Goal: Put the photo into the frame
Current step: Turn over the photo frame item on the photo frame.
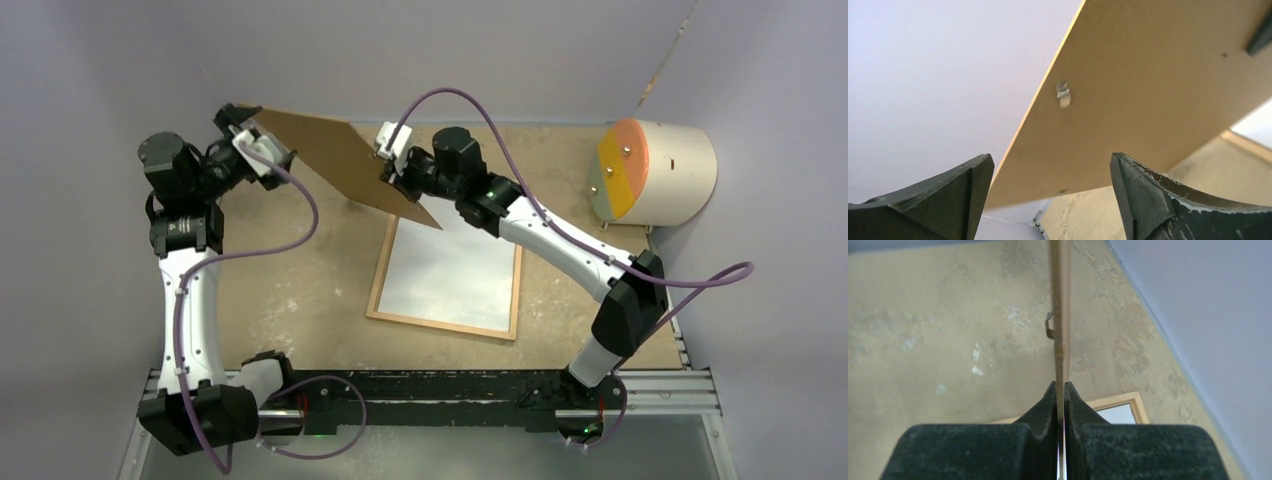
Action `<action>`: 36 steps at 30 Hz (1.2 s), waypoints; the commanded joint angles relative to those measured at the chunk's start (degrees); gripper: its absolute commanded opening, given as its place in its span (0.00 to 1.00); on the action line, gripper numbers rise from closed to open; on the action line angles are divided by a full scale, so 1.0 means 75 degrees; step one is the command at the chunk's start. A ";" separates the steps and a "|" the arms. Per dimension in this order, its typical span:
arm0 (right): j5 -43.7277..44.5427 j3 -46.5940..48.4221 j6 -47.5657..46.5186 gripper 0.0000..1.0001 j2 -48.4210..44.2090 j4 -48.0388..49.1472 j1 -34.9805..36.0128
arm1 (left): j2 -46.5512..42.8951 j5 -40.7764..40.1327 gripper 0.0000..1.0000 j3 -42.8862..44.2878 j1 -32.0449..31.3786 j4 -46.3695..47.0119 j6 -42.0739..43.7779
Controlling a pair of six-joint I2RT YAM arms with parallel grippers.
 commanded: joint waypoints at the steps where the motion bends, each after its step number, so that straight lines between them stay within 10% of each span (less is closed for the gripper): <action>1: 0.0721 0.0984 0.2430 0.00 0.0256 0.0551 -0.0169 | 0.0541 -0.0961 0.92 0.0973 0.0003 0.1035 -0.2634; 20: -0.1757 0.0130 0.9610 0.00 0.0086 0.3084 -0.2963 | 0.1631 -0.2991 0.95 0.1322 -0.0004 -0.1631 -0.2775; 36: -0.4174 -0.2983 0.9581 0.00 -0.2975 -0.0224 -0.5872 | 0.4413 -0.3164 0.98 0.0673 -0.2554 -0.1121 -0.3593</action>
